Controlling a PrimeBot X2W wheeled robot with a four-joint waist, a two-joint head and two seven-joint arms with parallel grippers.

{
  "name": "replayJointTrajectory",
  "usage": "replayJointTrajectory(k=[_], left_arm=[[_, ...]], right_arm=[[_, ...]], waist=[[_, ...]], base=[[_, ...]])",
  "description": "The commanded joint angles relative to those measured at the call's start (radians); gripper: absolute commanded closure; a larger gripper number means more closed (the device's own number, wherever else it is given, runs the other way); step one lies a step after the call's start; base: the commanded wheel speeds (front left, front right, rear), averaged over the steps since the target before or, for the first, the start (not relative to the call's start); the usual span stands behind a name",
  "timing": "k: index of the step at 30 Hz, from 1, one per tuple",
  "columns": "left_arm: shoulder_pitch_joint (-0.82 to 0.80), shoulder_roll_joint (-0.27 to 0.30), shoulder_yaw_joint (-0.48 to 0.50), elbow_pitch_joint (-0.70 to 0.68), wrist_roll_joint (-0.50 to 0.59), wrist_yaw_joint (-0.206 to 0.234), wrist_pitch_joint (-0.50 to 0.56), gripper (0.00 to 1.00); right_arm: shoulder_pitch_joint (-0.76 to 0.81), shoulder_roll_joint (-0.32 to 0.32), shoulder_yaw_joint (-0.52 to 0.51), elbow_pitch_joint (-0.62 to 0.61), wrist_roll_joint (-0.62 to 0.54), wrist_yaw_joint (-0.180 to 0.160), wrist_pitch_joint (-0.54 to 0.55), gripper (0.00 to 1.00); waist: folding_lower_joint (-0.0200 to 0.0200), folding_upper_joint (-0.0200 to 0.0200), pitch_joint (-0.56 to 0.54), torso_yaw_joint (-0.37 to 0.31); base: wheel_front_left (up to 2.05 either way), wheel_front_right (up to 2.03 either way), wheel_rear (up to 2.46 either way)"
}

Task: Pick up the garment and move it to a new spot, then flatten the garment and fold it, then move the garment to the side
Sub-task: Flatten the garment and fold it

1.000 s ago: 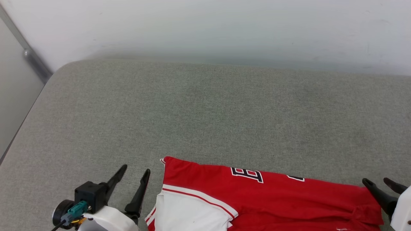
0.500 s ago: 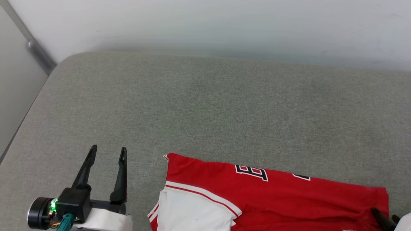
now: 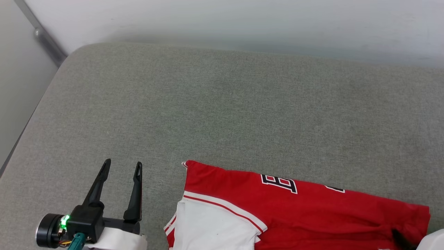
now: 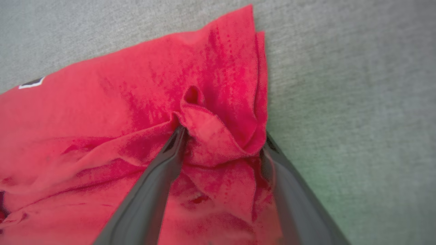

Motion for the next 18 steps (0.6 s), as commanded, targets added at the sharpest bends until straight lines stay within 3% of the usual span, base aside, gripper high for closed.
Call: replayJointTrajectory(k=[1,7,8,9,18], left_arm=[[-0.010,-0.007,0.006,0.003,0.006,-0.007,-0.002,0.00],[-0.005,-0.041,0.039,0.021,0.035,-0.047,-0.002,0.00],[-0.004,-0.044,0.043,0.023,0.039,-0.052,-0.003,0.00],[-0.004,-0.049,0.047,0.026,0.044,-0.057,-0.002,0.00],[0.006,-0.074,0.082,0.038,0.071,-0.093,-0.002,0.00]], right_arm=[[0.003,0.058,0.057,0.041,0.018,0.013,0.019,0.00],[0.012,0.064,0.123,0.055,0.046,0.014,-0.001,0.00],[0.013,0.057,0.126,0.058,0.041,0.014,-0.005,0.56],[0.013,0.049,0.130,0.059,0.035,0.014,-0.015,1.00],[-0.016,-0.039,0.067,0.066,-0.009,0.006,-0.138,1.00]], waist=[[0.0000,0.0000,0.001,0.001],[0.0000,0.0000,-0.007,-0.001],[0.0000,0.0000,-0.009,-0.002],[0.0000,0.0000,-0.010,-0.003],[0.0000,0.0000,-0.027,-0.015]], base=[[0.00,0.00,0.00],[0.00,0.00,0.00],[0.00,0.00,0.00],[0.00,0.00,0.00],[0.00,0.00,0.00]])
